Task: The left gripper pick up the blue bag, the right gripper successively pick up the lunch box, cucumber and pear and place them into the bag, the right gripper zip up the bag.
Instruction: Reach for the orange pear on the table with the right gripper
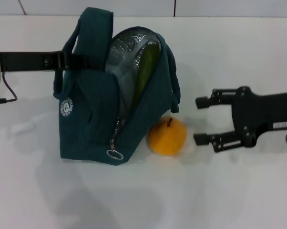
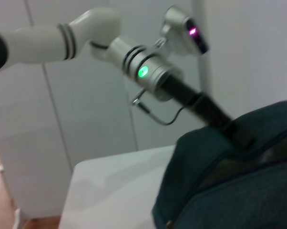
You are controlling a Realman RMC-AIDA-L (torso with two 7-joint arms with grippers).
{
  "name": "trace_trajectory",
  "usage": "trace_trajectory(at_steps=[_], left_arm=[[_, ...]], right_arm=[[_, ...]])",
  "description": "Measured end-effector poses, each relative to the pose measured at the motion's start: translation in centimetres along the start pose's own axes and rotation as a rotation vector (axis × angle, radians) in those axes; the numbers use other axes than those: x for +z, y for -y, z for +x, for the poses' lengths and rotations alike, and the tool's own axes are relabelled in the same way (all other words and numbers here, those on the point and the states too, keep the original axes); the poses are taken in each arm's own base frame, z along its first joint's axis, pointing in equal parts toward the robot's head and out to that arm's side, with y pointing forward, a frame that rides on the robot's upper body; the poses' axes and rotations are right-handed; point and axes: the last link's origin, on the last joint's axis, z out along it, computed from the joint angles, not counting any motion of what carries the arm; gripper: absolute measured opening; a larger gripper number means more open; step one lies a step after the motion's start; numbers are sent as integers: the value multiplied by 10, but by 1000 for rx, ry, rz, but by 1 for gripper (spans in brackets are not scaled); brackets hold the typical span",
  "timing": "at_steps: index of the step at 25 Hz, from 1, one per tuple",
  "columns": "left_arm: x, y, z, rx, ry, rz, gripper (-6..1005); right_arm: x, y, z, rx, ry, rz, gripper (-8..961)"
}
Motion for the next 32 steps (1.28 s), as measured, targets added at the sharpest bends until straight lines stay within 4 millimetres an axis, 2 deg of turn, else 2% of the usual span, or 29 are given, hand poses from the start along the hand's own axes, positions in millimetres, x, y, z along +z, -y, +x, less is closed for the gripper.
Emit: trace_trajectory(at_steps=[13, 21, 32], left_arm=[[2, 0, 1, 0, -3, -5, 36], [5, 0, 1, 4, -2, -12, 36], [6, 0, 2, 7, -3, -13, 37]], right_arm=[[16, -1, 23, 41, 20, -10, 818], [27, 7, 24, 57, 66, 17, 813], [51, 8, 30, 41, 9, 9, 790]])
